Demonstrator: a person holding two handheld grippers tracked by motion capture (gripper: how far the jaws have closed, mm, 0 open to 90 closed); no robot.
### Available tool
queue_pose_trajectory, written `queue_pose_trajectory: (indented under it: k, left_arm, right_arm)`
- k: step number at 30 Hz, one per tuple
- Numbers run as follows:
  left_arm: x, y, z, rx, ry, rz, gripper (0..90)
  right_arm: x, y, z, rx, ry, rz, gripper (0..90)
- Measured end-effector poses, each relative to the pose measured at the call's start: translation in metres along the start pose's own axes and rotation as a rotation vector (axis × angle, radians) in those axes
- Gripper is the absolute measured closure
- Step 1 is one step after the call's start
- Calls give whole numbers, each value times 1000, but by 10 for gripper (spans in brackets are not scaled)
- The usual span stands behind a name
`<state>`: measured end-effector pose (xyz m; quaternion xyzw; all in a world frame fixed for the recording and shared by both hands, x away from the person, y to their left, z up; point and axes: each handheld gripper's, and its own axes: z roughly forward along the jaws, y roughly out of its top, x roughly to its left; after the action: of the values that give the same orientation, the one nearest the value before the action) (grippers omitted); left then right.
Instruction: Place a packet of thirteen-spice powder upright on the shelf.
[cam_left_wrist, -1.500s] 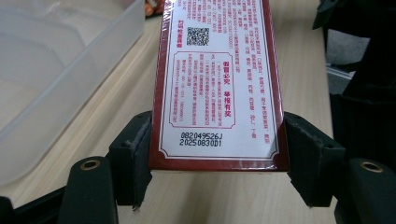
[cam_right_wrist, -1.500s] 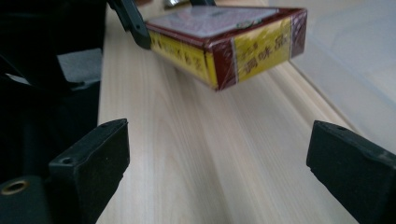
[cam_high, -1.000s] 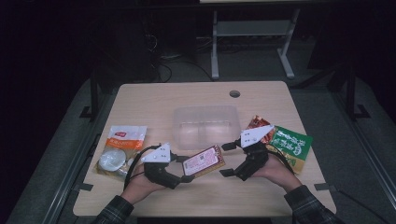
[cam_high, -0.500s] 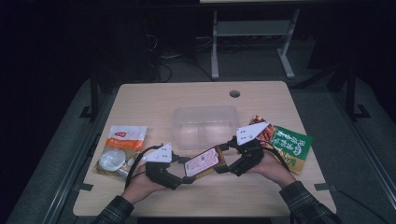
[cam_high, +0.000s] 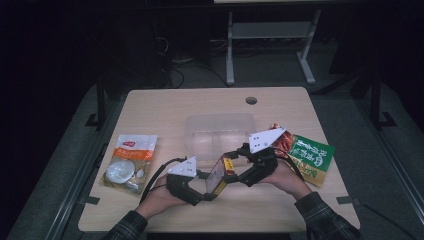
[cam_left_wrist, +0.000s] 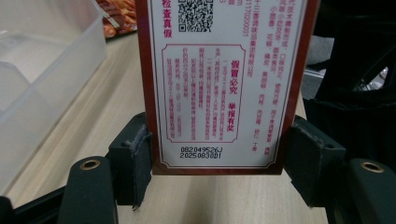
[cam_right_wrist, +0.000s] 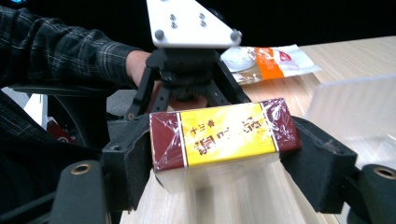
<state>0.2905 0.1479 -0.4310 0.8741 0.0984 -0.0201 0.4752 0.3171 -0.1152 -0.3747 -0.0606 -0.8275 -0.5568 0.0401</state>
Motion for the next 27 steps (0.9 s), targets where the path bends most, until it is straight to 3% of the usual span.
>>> queue_pose_trajectory:
  k: [5,13,23,27]
  left_arm:
    - [0,-1,2,20,-33,8,316]
    - [0,-1,4,35,-44,9,315]
    - [-1,-4,9,58,-20,6,298]
    - [-1,-5,9,72,-1,2,242]
  right_arm:
    - [2,4,8,-2,25,-13,288]
    - [4,6,14,11,38,-15,299]
    - [3,5,17,51,30,0,304]
    - [3,2,21,94,28,0,305]
